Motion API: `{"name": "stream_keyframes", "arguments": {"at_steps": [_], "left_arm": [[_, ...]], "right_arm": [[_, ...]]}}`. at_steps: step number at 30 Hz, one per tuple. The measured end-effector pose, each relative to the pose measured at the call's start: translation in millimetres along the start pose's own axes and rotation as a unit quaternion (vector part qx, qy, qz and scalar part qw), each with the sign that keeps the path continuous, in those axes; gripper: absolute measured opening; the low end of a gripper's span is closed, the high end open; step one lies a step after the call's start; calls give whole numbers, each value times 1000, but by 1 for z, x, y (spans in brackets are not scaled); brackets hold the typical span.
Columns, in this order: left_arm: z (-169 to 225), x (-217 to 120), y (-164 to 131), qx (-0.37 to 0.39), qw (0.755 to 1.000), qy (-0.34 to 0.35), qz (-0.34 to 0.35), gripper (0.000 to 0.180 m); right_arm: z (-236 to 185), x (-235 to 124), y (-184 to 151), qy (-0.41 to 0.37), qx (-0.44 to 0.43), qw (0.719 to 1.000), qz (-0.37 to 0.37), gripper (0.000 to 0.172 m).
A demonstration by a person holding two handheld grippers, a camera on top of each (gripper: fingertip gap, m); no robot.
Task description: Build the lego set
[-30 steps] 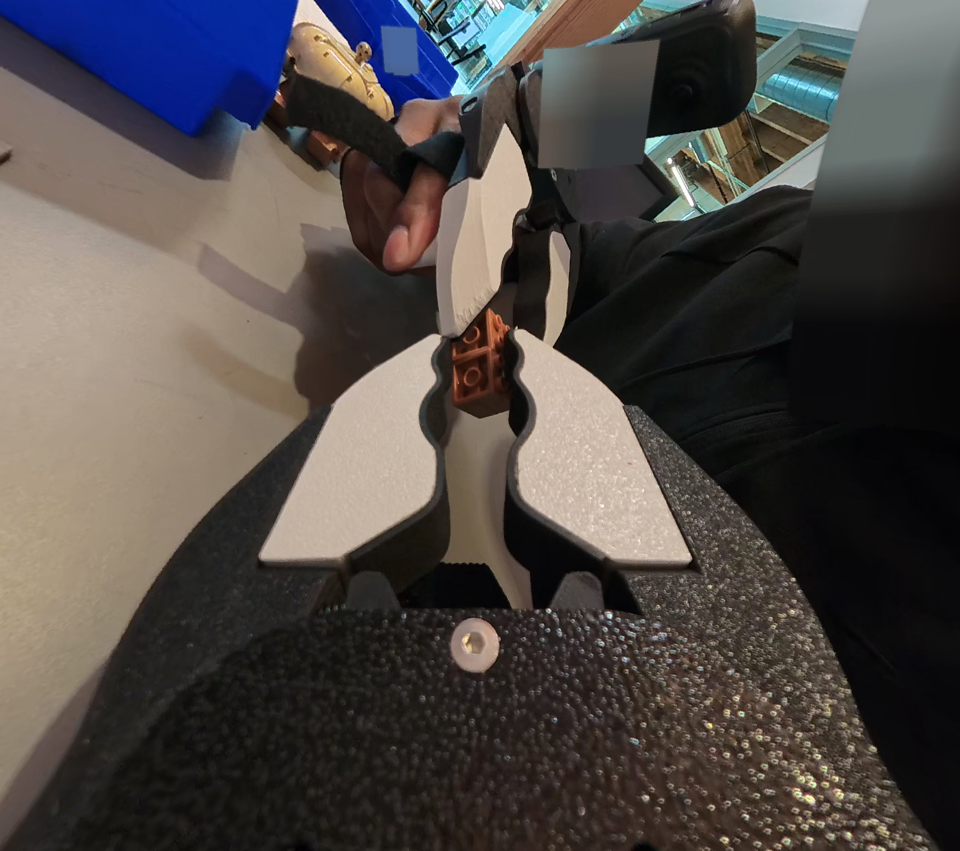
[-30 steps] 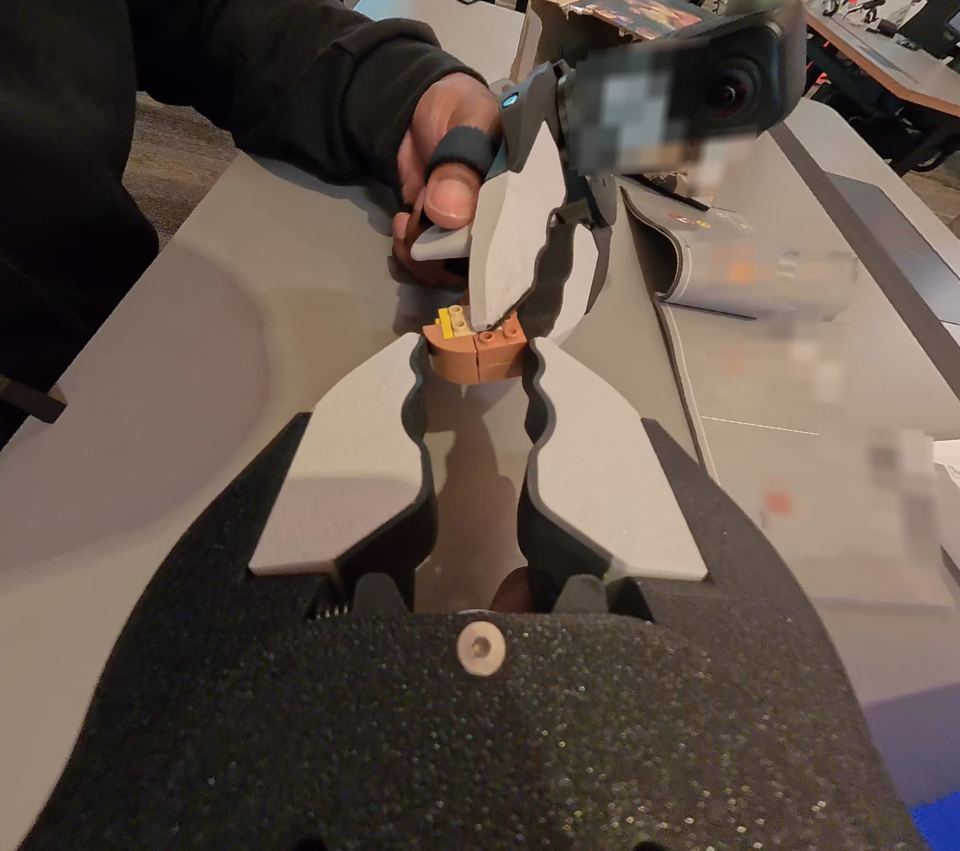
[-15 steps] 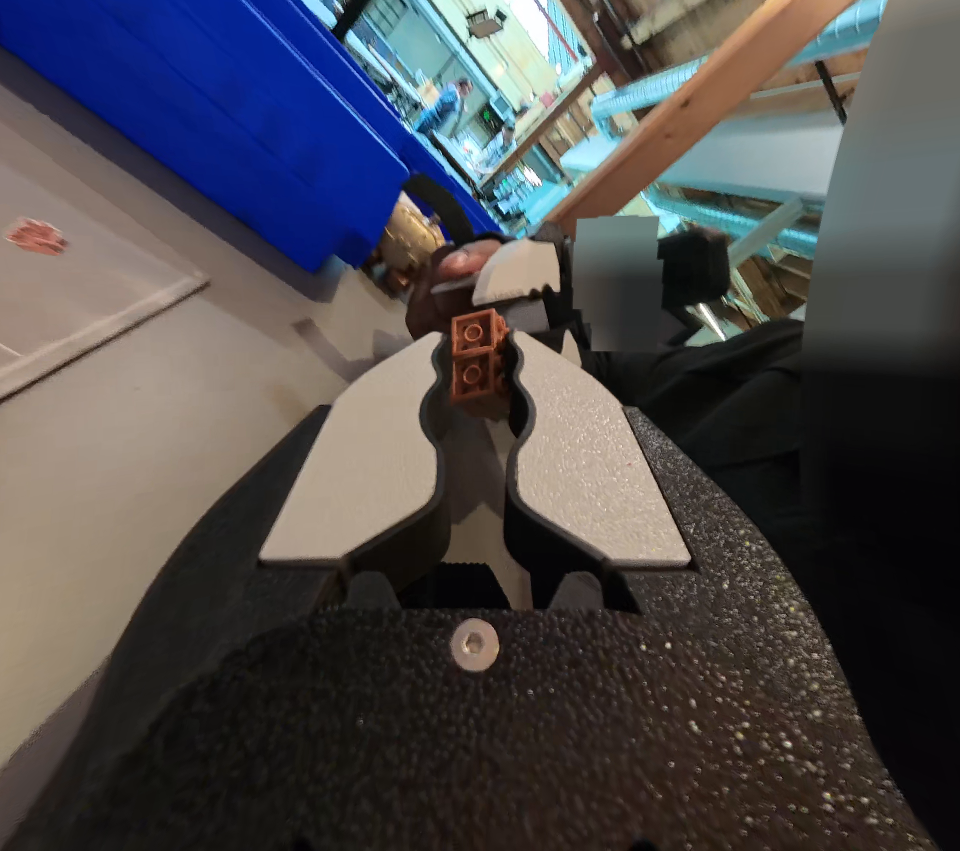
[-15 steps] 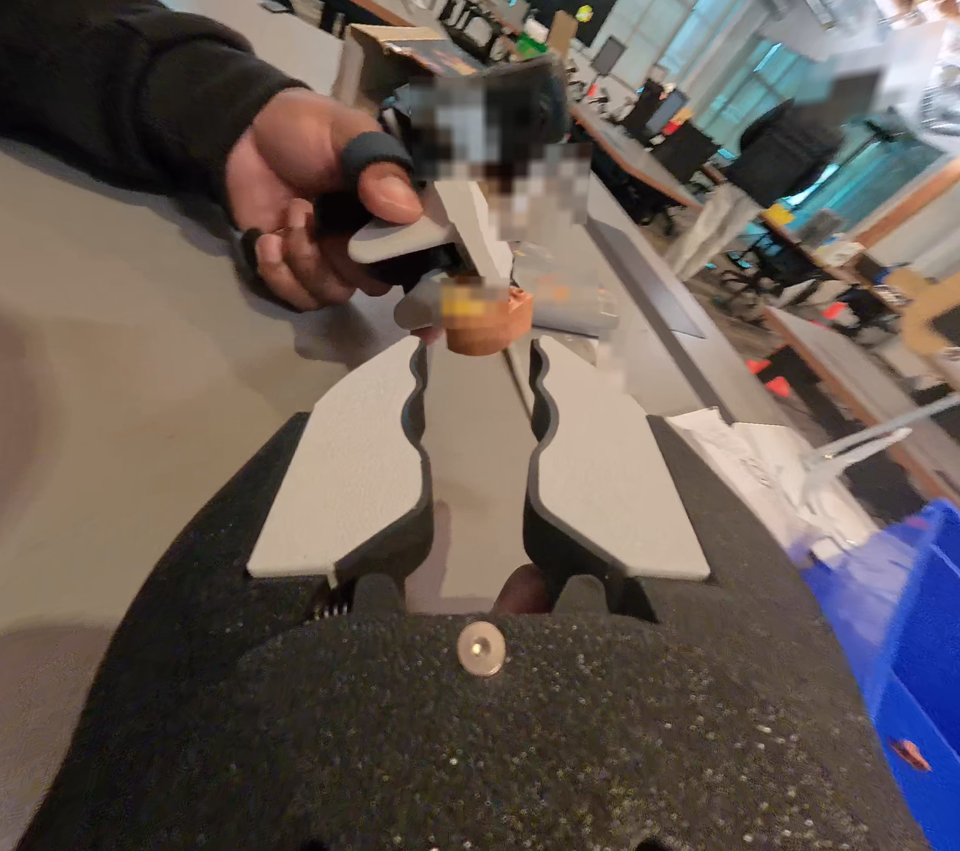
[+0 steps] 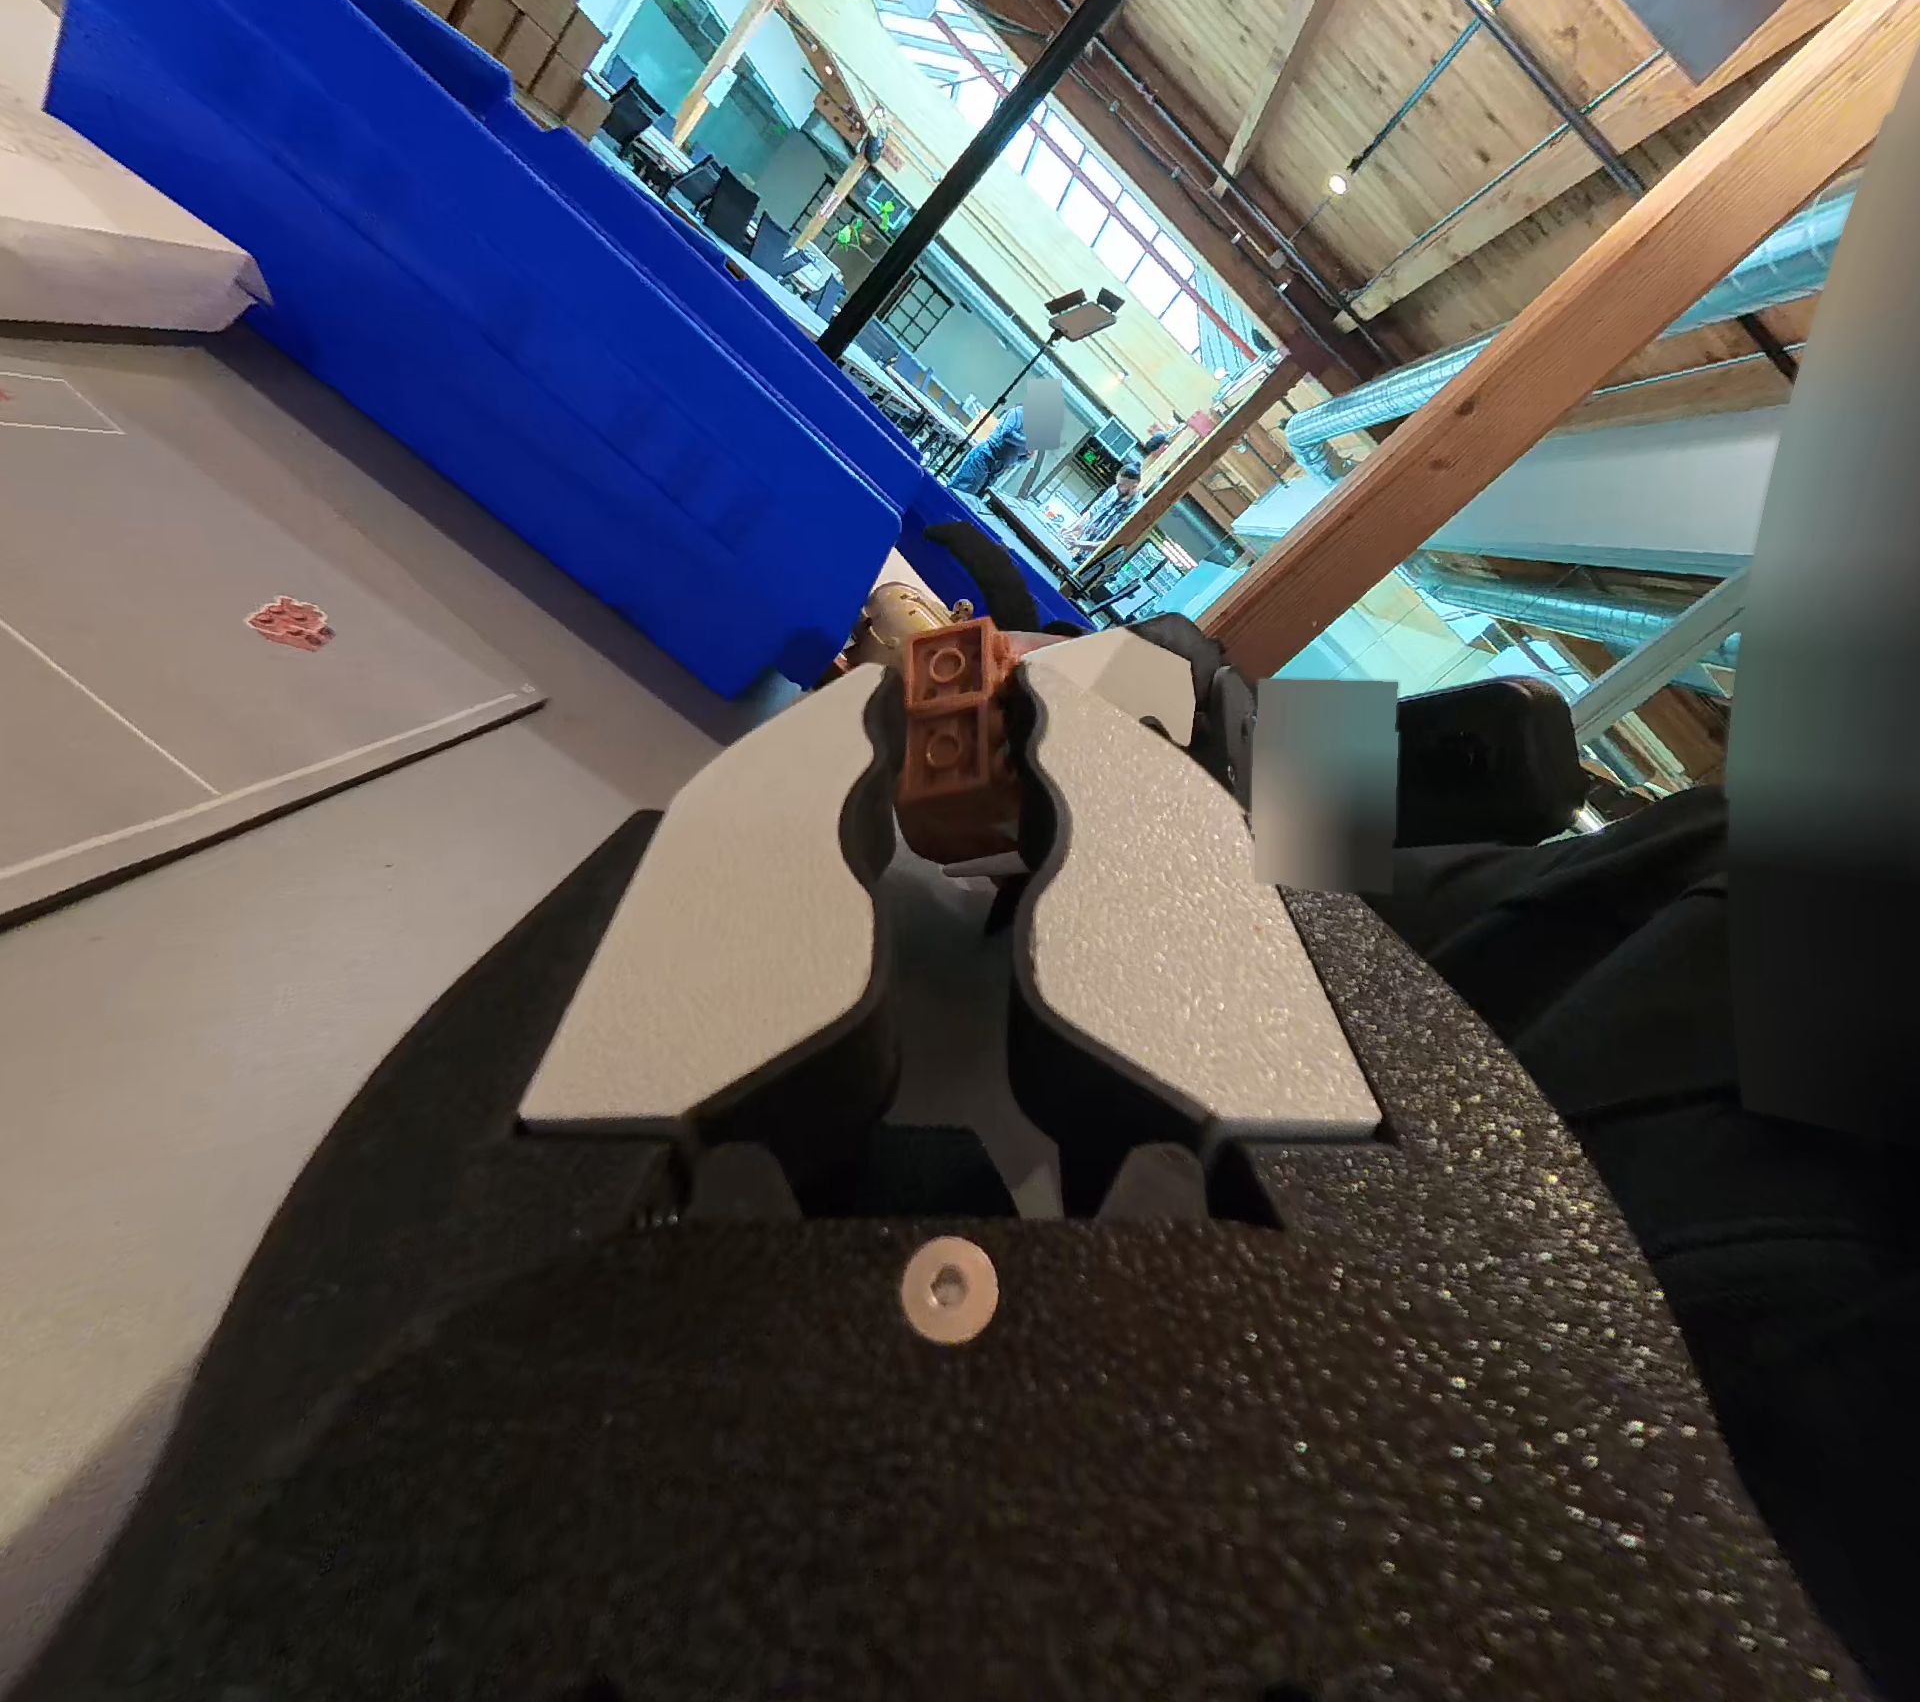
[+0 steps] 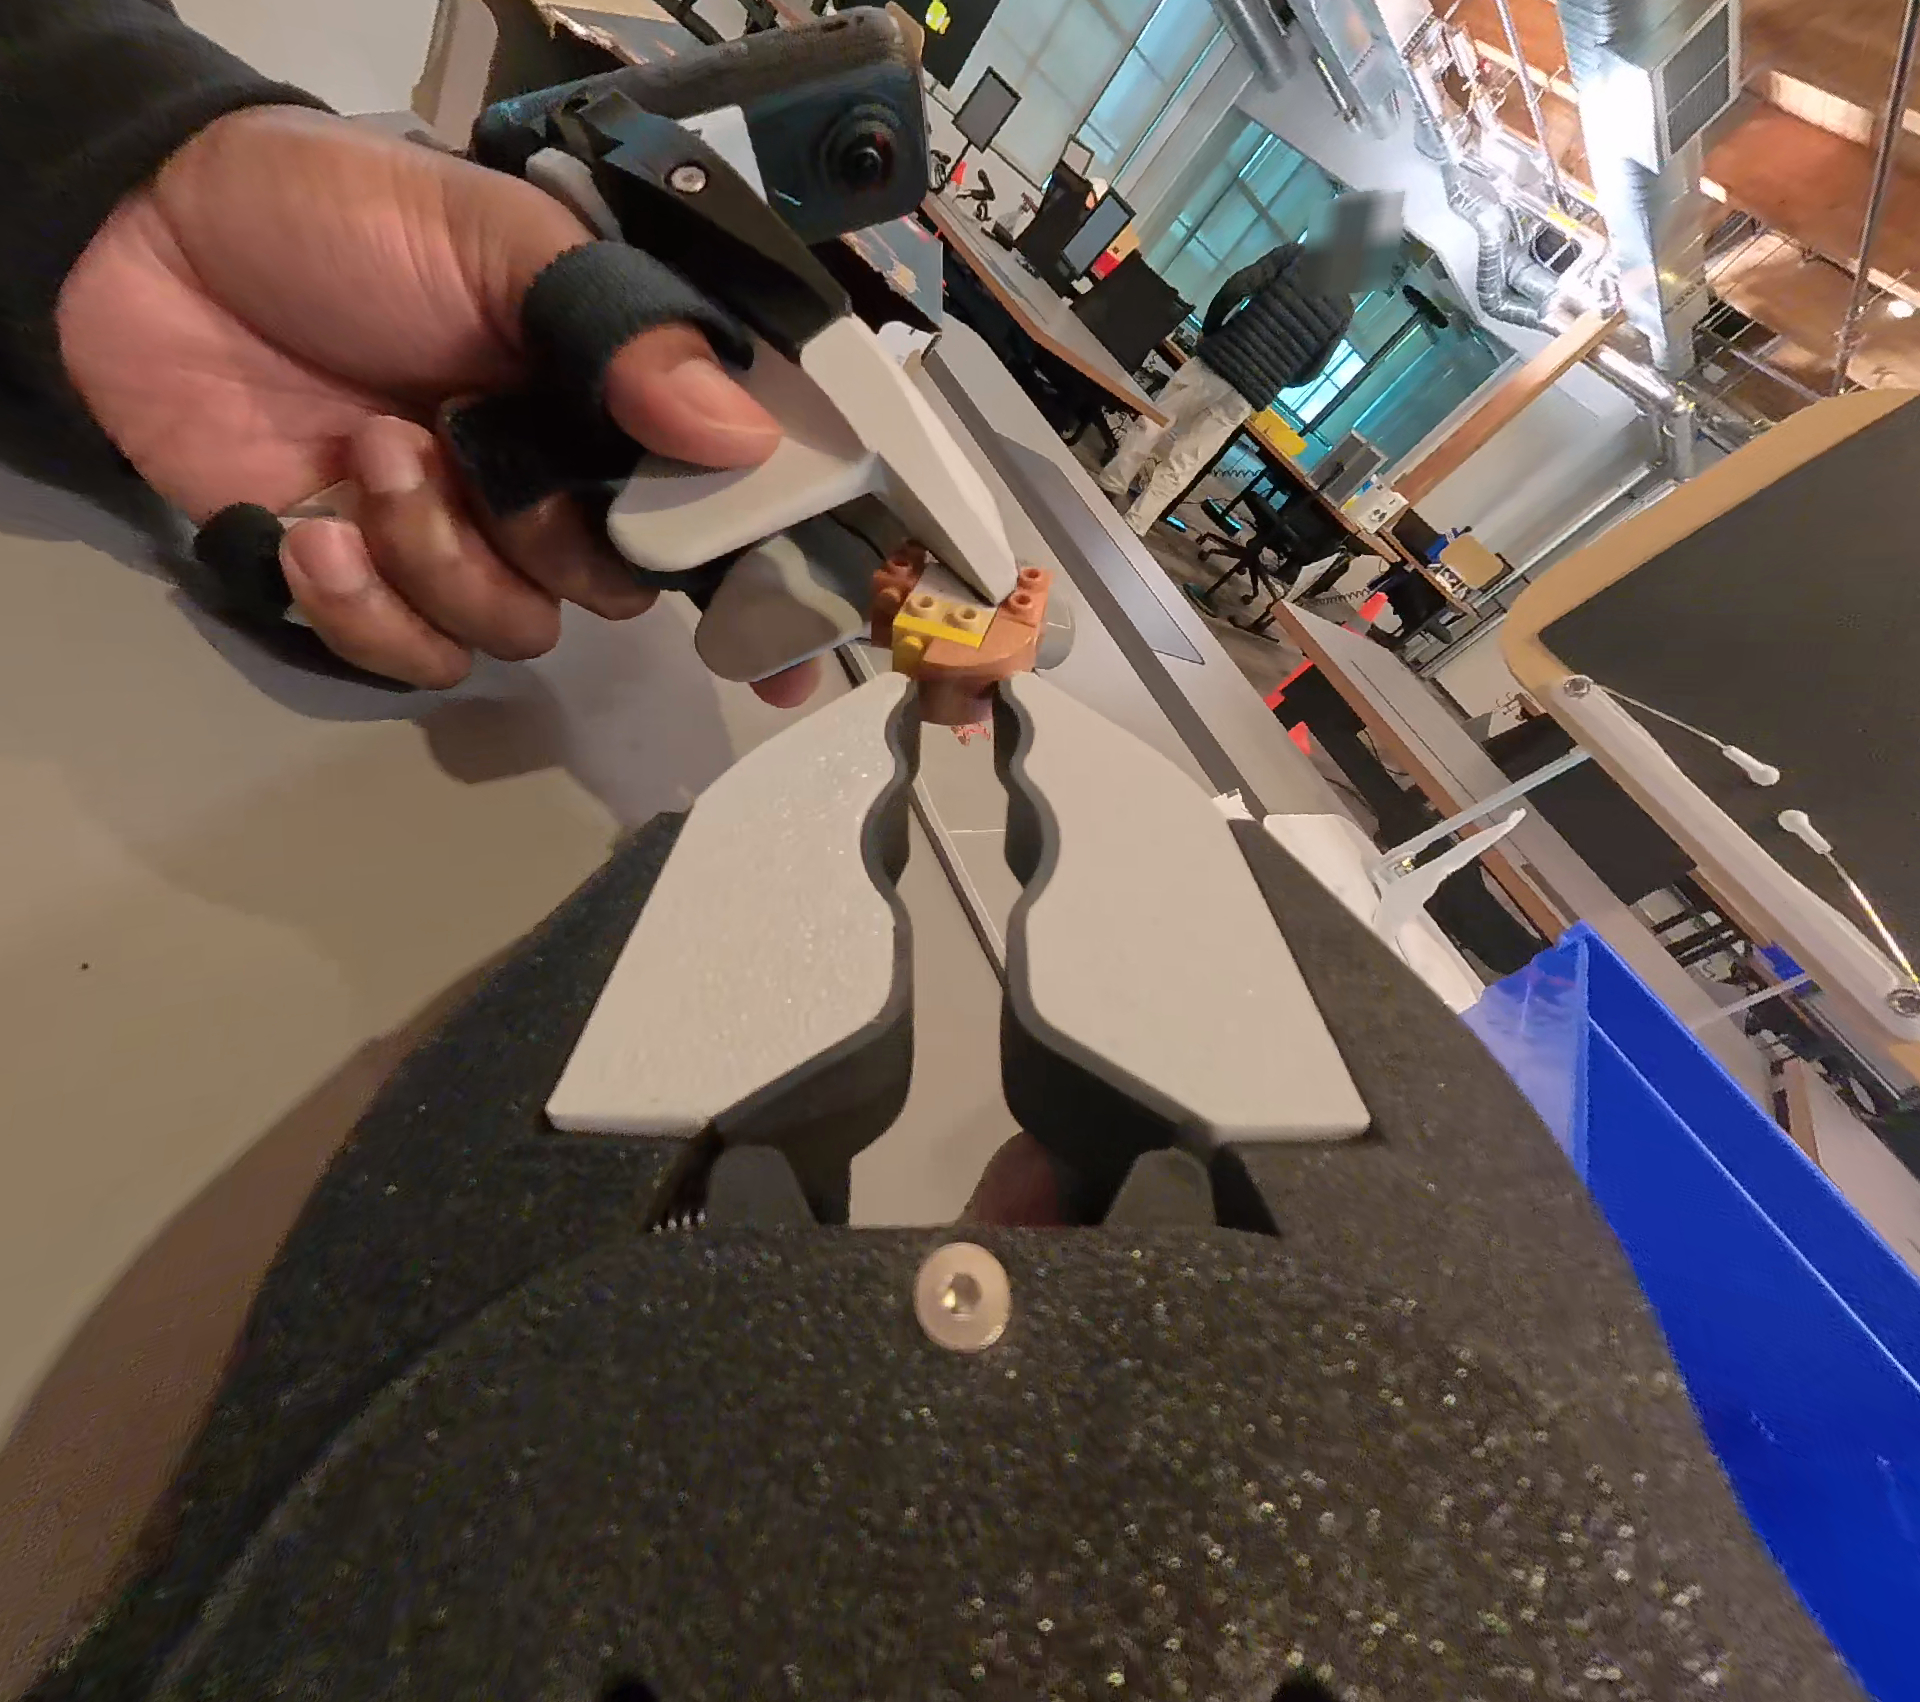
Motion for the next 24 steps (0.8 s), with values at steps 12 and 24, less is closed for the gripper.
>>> {"name": "stream_keyframes", "arguments": {"at_steps": [12, 24], "left_arm": [[-3, 0, -12, 6, 997, 11, -74, 19], [-4, -1, -16, -21, 996, 6, -85, 19]], "right_arm": [[-7, -2, -7, 47, -9, 999, -12, 17], [-6, -4, -9, 68, -17, 997, -16, 13]]}}
Point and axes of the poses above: each gripper's, where its closed fingertips meet, x out along the fingers, y out of its top, z = x × y across the jaws, the point moved 2 cm from there along -x, back along the fingers, and after that the axes turned 9 degrees about -y, right-handed, at the moved point
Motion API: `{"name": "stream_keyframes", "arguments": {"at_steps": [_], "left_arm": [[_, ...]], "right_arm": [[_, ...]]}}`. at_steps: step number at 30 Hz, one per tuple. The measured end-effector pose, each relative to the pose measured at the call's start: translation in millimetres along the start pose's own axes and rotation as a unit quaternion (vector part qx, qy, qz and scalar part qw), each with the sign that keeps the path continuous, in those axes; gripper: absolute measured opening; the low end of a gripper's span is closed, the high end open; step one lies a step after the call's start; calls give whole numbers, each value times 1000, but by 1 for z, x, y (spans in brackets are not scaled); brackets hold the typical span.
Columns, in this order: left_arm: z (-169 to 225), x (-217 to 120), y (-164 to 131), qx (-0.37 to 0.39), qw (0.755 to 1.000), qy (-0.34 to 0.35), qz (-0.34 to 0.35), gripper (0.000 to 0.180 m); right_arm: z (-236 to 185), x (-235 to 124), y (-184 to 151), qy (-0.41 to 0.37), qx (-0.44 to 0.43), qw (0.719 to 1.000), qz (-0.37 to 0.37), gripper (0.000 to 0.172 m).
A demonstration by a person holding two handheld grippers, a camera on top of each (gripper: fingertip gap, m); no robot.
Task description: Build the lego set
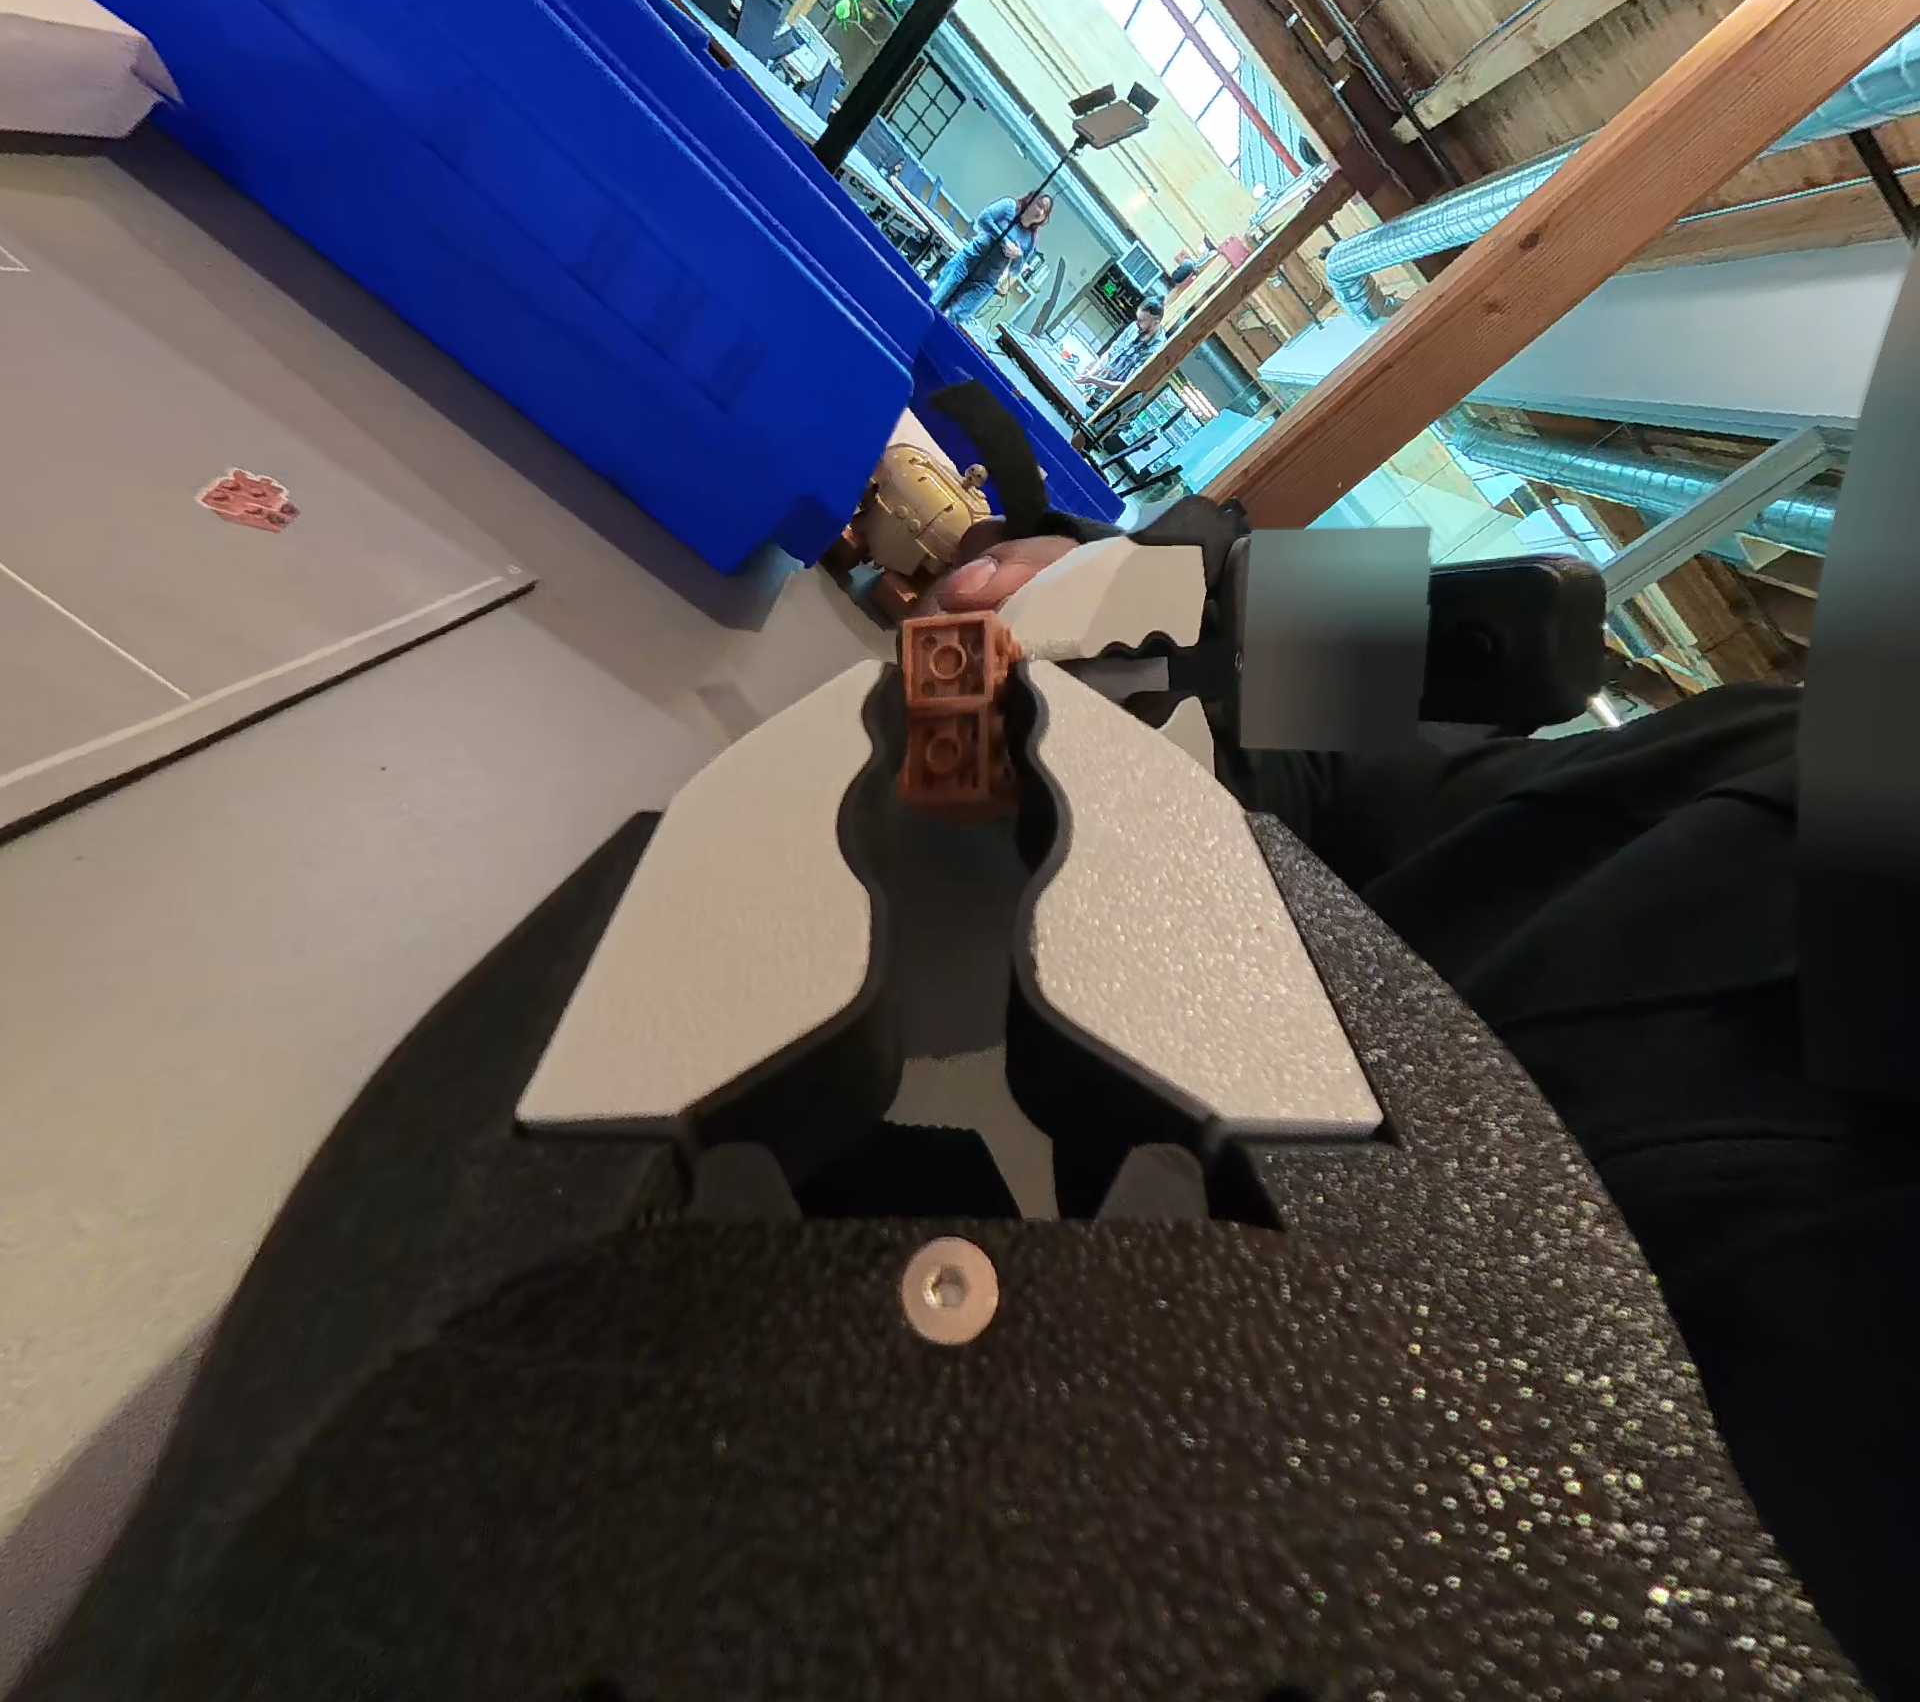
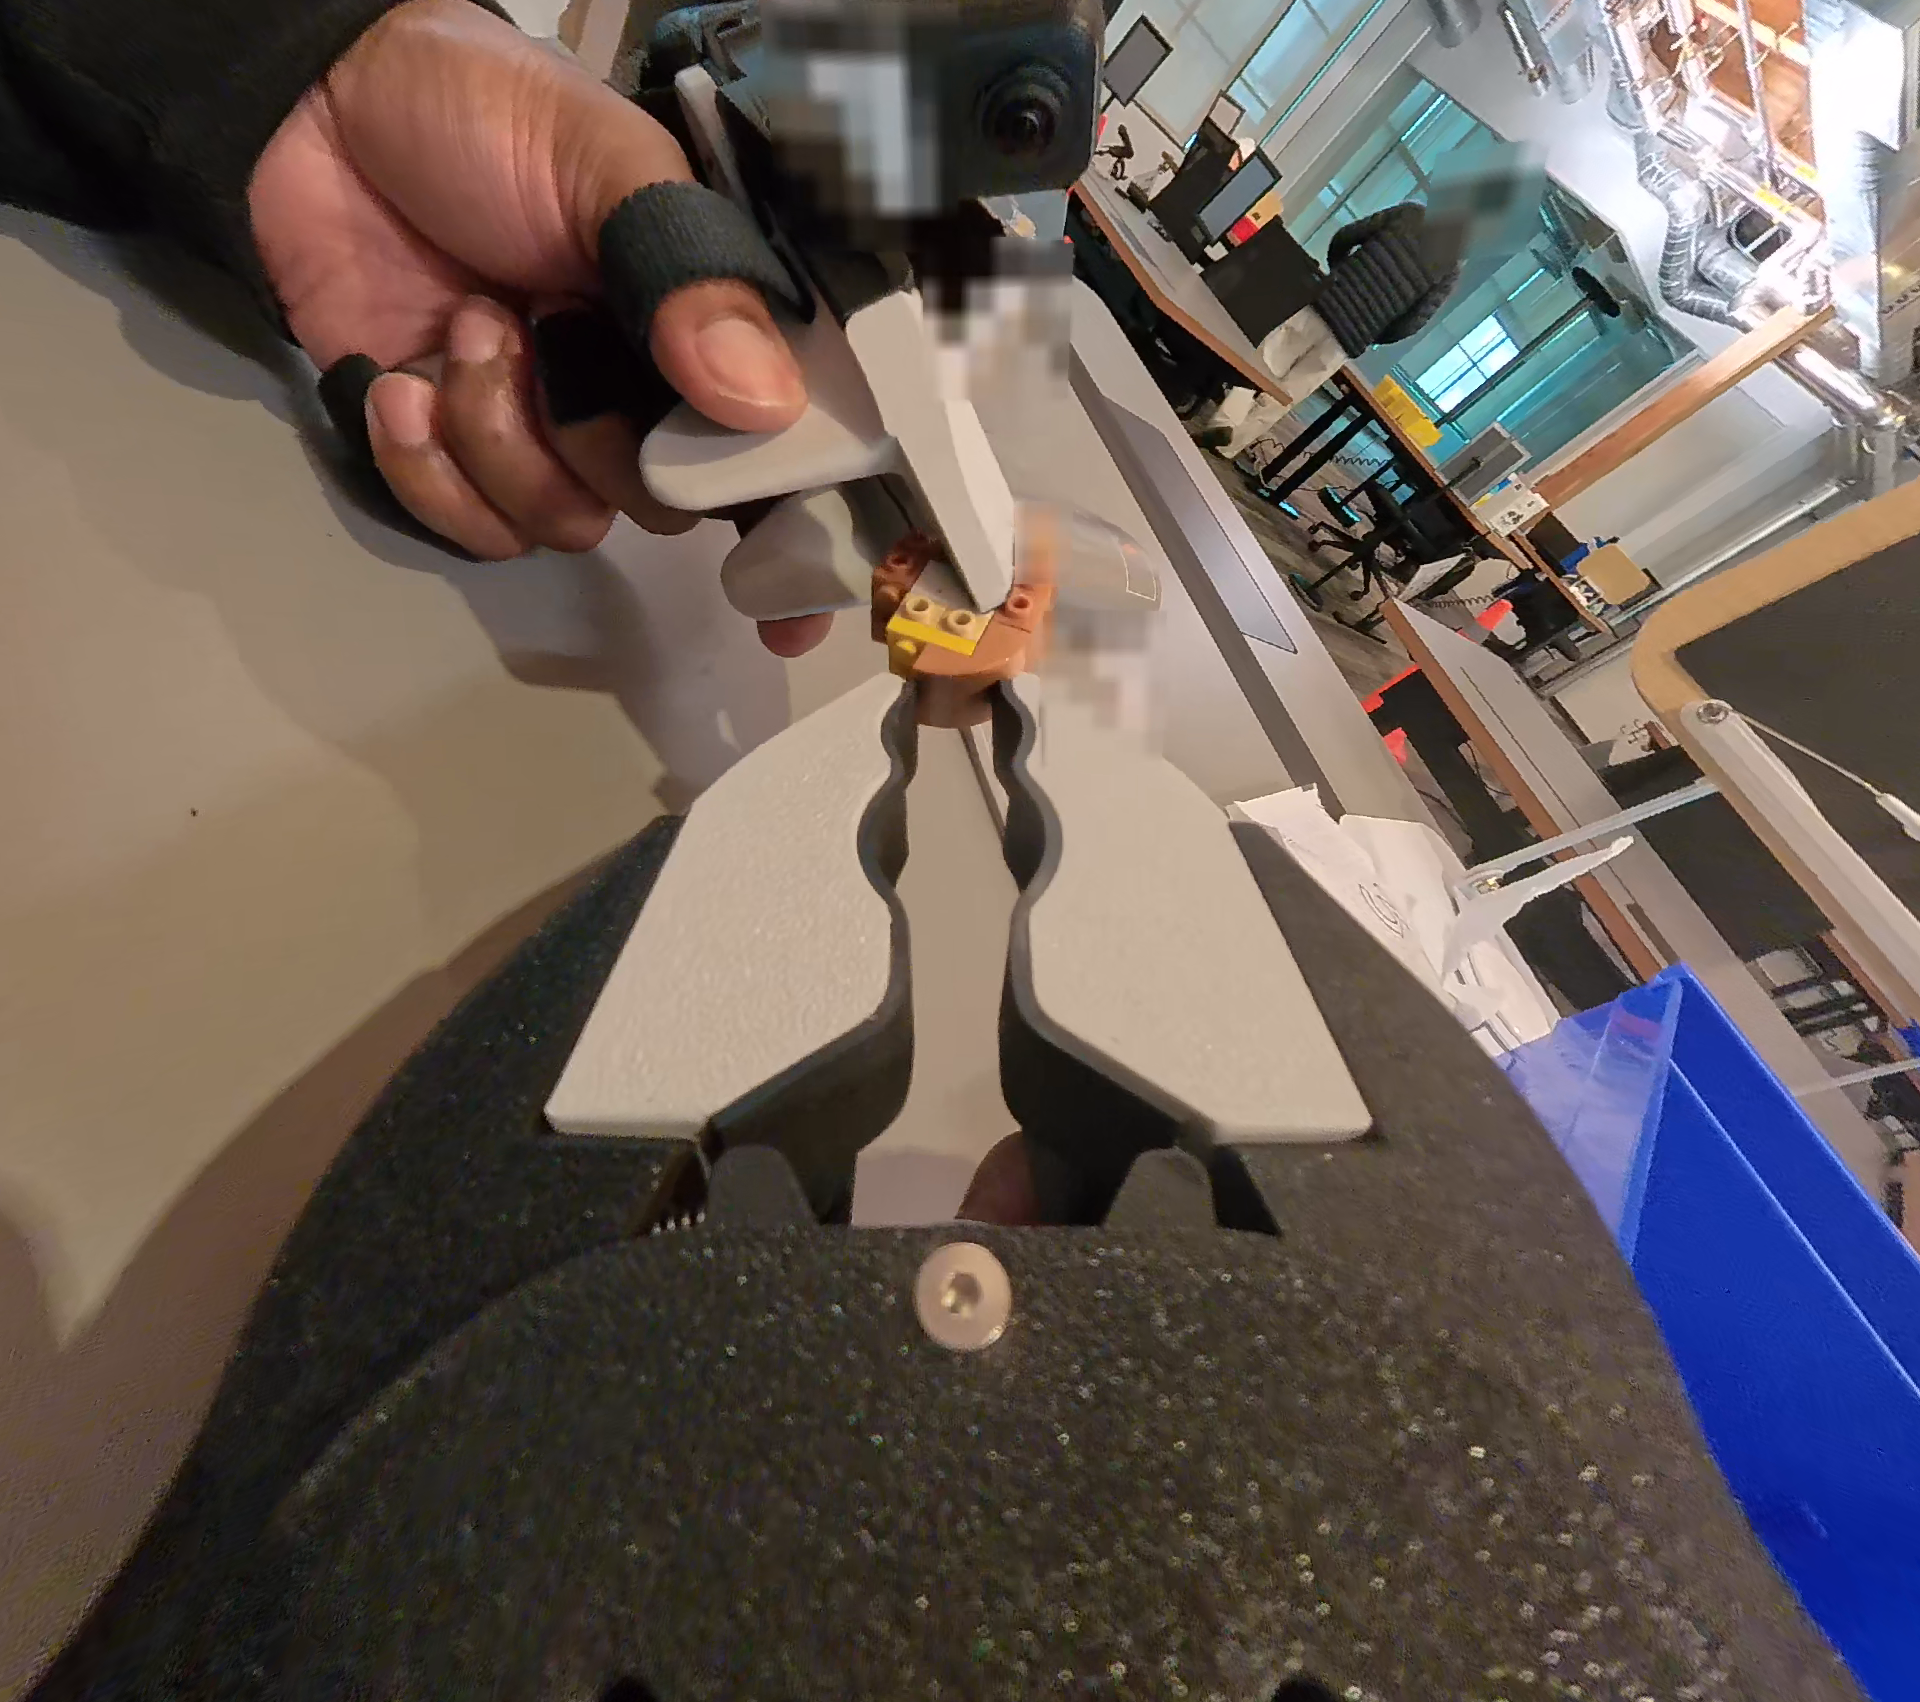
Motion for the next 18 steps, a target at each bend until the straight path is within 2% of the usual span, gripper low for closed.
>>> {"name": "stream_keyframes", "arguments": {"at_steps": [8, 15, 18], "left_arm": [[0, 0, -3, -16, 1000, -9, -13, 19], [2, -4, 11, 4, 999, -7, 53, 19], [0, -4, 11, 5, 999, 3, 54, 19]], "right_arm": [[-1, -2, -1, 23, -12, 1000, 2, 13], [4, 1, 3, -32, -20, 999, 18, 10], [7, 1, 5, -46, -13, 999, 23, 11]]}}
Point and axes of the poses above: each gripper's, where its closed fingertips meet, x out along the fingers, y out of its top, z = x × y across the jaws, the point moved 2 cm from there along -x, back along the fingers, and after that the axes turned 9 degrees about -y, right-handed, at the moved point
